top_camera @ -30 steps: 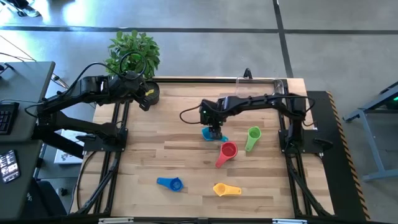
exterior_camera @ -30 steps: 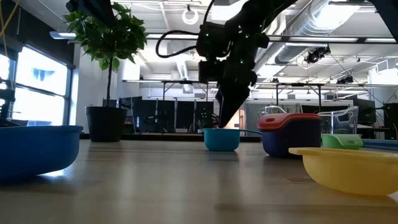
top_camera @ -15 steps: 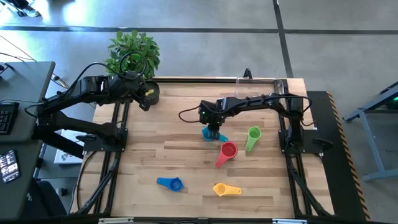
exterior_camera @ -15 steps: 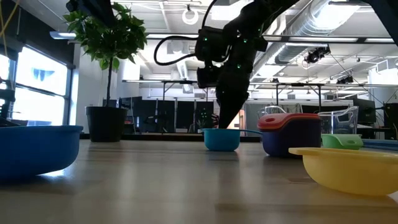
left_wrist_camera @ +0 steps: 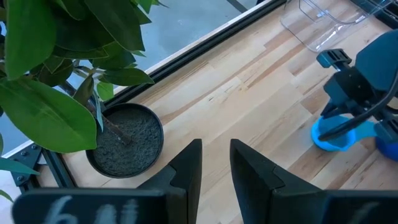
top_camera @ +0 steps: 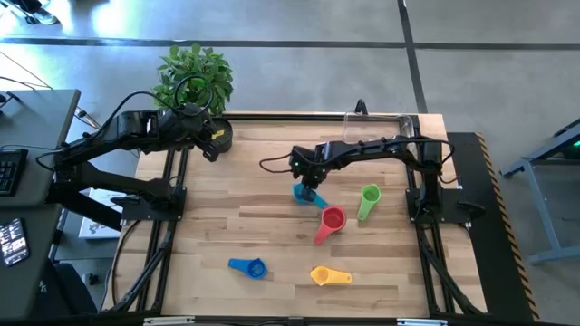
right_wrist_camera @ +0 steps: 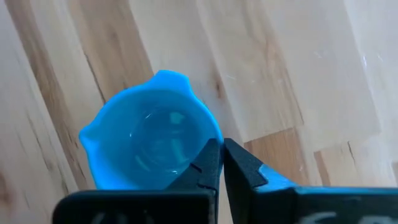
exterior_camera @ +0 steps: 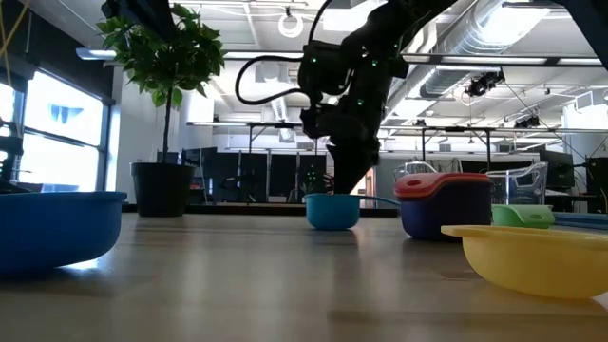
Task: Nest measuring cups in basket
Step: Stack the light blue measuring cup on top of the red measuring cup
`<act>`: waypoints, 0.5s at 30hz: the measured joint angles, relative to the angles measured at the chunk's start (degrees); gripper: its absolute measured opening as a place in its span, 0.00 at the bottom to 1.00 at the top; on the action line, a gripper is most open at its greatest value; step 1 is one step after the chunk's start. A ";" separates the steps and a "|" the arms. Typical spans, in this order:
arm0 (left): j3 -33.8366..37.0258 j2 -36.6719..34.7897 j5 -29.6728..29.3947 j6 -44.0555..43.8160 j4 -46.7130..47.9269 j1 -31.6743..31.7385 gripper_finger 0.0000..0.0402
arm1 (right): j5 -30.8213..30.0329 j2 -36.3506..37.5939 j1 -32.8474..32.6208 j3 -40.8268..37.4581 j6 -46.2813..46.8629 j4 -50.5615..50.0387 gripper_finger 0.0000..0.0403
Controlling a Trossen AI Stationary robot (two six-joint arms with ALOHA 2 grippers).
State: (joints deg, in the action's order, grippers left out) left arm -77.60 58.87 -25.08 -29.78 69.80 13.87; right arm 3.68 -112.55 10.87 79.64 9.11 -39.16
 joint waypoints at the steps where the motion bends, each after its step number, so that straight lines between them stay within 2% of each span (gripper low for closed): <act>1: 0.00 0.00 0.00 0.00 0.00 0.00 0.18 | 0.00 0.00 0.00 0.00 1.30 0.00 0.00; 15: -0.01 0.02 -0.04 0.01 0.01 -0.02 0.18 | -2.16 2.35 0.35 3.79 17.05 -2.97 0.00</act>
State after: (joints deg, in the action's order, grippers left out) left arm -77.61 58.89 -25.12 -29.77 69.82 13.85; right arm 1.52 -110.20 11.22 83.43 26.16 -42.12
